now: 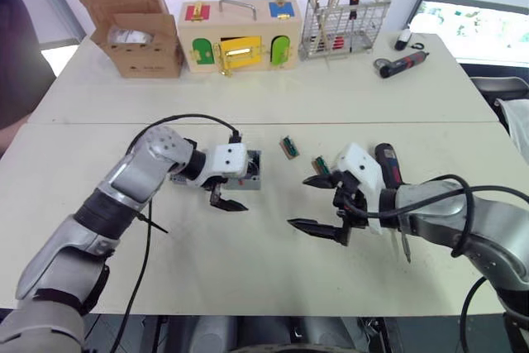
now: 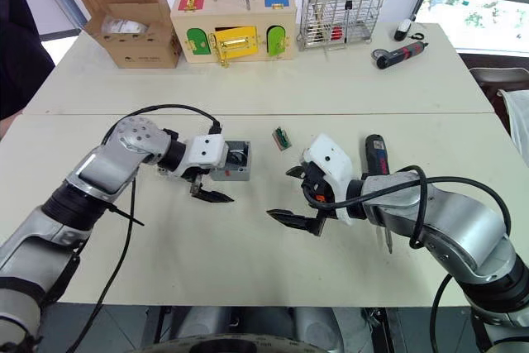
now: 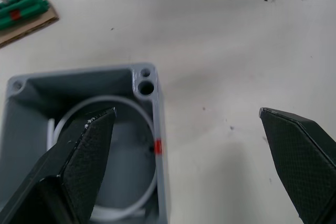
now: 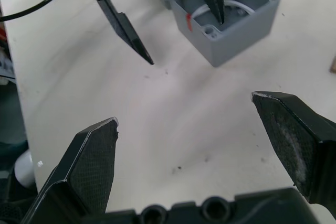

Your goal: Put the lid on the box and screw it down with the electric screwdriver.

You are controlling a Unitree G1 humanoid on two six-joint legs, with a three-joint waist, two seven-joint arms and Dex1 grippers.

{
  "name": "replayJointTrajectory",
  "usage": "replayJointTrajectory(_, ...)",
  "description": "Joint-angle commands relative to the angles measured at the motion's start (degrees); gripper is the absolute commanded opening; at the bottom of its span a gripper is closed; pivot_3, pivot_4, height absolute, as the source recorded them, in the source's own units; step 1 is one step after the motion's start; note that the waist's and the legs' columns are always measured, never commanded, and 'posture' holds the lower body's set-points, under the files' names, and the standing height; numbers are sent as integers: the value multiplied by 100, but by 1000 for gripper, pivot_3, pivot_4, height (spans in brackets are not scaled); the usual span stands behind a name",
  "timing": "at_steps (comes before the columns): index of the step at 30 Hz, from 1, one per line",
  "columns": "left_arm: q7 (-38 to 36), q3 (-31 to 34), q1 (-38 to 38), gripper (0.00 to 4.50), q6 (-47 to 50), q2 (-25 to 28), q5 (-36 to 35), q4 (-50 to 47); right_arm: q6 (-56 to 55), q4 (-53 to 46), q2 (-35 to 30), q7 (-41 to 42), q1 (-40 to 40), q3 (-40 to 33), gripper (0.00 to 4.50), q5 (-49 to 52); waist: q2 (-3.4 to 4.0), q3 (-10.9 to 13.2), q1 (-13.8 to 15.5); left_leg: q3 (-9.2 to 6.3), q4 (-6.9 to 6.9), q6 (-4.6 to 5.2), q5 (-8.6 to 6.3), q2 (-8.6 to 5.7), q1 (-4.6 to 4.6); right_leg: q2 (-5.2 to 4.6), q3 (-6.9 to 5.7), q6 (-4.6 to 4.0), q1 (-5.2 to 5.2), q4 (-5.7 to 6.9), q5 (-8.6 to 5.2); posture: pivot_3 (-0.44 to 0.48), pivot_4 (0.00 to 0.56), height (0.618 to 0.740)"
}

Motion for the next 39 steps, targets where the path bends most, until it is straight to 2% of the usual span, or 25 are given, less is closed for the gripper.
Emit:
replayJointTrajectory(1,-5,-4,-169,3639,-106,-87,213,111,52,-200,121,-112,-127,-192,4500,3,0,0,-1,0,0,0,0,0,0,0,0,0,0,1,0,0,150,740)
replayJointTrajectory(6,-21,3,-231,1329,-259,-155,393,384,152,-191,304,-251,-240,-122,4500,-42,0,0,1,0,1,0,0,0,0,0,0,0,-1,2,0,0,150,740)
replayJointTrajectory(8,-28,8,-239,235,-301,-174,436,434,198,-180,375,-298,-289,-108,4500,-53,0,0,5,0,2,0,0,0,0,-1,0,0,-1,2,0,0,150,740)
replayJointTrajectory(9,-42,13,-238,53,-313,-178,448,442,227,-183,404,-312,-308,-115,4500,-52,0,0,9,0,2,0,0,0,0,-1,0,0,-1,2,0,0,150,740)
replayJointTrajectory(19,-123,151,-308,53,-492,-243,419,551,435,-256,367,-248,-322,-287,4500,66,0,0,9,-1,3,0,0,-1,0,-2,-1,0,0,3,0,0,150,740)
replayJointTrajectory(28,-1072,116,-347,53,-650,-121,-17,-131,935,-600,-354,230,226,-1085,4500,1193,0,0,4,-2,4,3,-2,-1,-3,-3,-2,0,0,2,0,0,150,740)
replayJointTrajectory(33,-1642,-24,-343,53,-1085,-97,-152,-102,883,-763,-312,19,455,-1144,4500,1416,0,0,-1,-2,5,4,-2,0,-1,1,-2,0,0,5,0,0,150,740)
replayJointTrajectory(39,-1697,-430,-510,53,-2074,-133,-83,434,892,-819,-222,-446,796,-1257,4500,1668,-1,0,24,-3,11,3,-2,-1,-2,-1,-4,0,6,4,0,0,150,740)
